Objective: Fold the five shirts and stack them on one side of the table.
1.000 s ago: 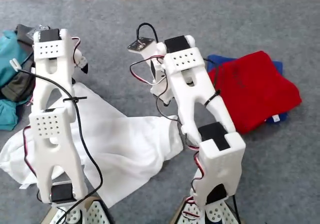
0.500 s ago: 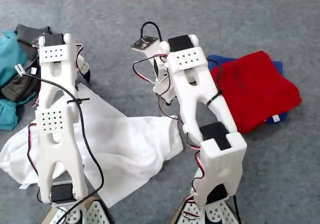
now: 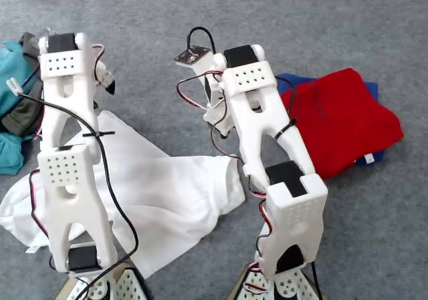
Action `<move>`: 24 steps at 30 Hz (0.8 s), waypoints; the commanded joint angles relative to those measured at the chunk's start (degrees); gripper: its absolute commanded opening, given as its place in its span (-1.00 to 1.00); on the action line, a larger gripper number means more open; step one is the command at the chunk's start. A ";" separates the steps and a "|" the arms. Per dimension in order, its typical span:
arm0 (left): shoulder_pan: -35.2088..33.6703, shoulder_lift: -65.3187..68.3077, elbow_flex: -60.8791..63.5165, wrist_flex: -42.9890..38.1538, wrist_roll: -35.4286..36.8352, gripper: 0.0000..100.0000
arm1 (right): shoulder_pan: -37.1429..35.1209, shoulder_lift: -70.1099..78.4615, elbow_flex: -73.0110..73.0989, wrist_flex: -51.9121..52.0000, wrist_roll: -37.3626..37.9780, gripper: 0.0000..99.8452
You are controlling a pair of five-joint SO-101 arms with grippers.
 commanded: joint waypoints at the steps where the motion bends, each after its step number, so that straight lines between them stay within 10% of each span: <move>1: 2.42 -8.70 4.70 0.53 -0.79 -0.62 | 1.05 -0.48 -2.95 0.44 0.35 -0.75; 24: -0.31 3.78 8.31 -4.22 2.37 -0.62 | 1.05 -0.48 -3.03 0.44 0.09 -0.75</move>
